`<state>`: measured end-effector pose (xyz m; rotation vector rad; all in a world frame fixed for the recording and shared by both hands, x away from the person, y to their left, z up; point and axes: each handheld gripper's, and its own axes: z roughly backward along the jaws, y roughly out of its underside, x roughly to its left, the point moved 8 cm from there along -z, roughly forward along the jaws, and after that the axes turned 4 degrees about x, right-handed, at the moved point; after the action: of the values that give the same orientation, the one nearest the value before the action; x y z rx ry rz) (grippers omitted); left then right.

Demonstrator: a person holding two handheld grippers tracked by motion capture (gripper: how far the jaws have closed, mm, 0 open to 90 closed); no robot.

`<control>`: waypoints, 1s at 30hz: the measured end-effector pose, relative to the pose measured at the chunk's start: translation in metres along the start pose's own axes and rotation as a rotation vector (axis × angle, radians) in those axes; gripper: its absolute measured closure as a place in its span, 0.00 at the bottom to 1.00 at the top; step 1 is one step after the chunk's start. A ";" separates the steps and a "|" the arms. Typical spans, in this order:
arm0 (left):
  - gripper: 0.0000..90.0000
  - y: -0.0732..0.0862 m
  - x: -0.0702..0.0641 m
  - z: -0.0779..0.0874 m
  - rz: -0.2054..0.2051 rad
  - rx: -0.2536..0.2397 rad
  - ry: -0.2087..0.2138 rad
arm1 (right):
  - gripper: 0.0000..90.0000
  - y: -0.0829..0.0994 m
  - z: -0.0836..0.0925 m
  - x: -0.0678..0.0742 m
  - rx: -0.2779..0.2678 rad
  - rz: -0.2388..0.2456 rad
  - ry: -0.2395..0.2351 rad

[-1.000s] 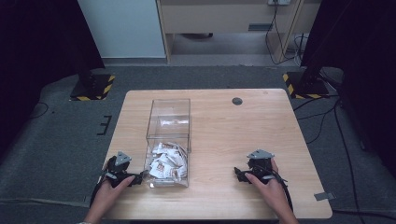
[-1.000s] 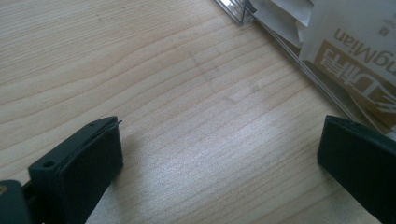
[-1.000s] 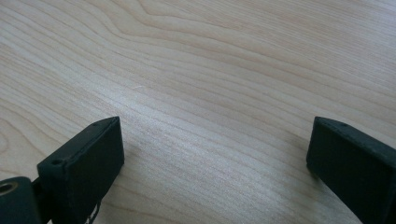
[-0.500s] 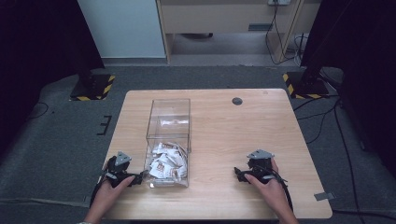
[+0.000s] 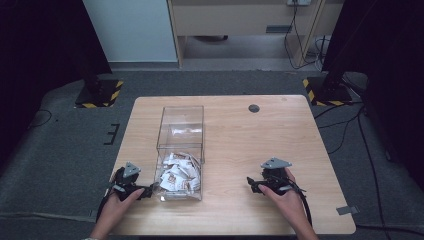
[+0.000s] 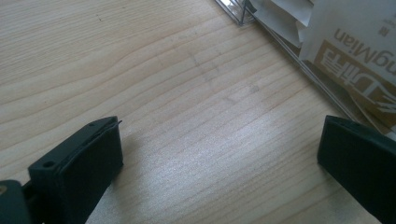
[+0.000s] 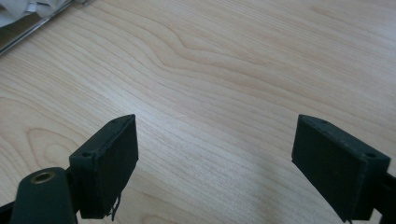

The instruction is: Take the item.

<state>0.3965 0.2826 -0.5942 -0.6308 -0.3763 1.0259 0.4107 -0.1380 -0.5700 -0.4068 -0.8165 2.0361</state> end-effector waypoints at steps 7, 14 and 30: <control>0.00 0.000 0.000 0.000 0.000 0.000 0.000 | 0.16 -0.008 0.006 0.005 -0.001 0.025 -0.012; 0.00 0.000 0.000 0.000 0.000 0.000 0.000 | 0.15 -0.013 0.009 0.010 -0.001 0.023 -0.037; 0.00 0.000 0.000 0.000 0.000 0.000 0.000 | 0.23 -0.040 0.023 0.029 -0.023 0.075 -0.092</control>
<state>0.3965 0.2825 -0.5942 -0.6312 -0.3765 1.0260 0.4064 -0.1067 -0.5254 -0.3641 -0.8932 2.1293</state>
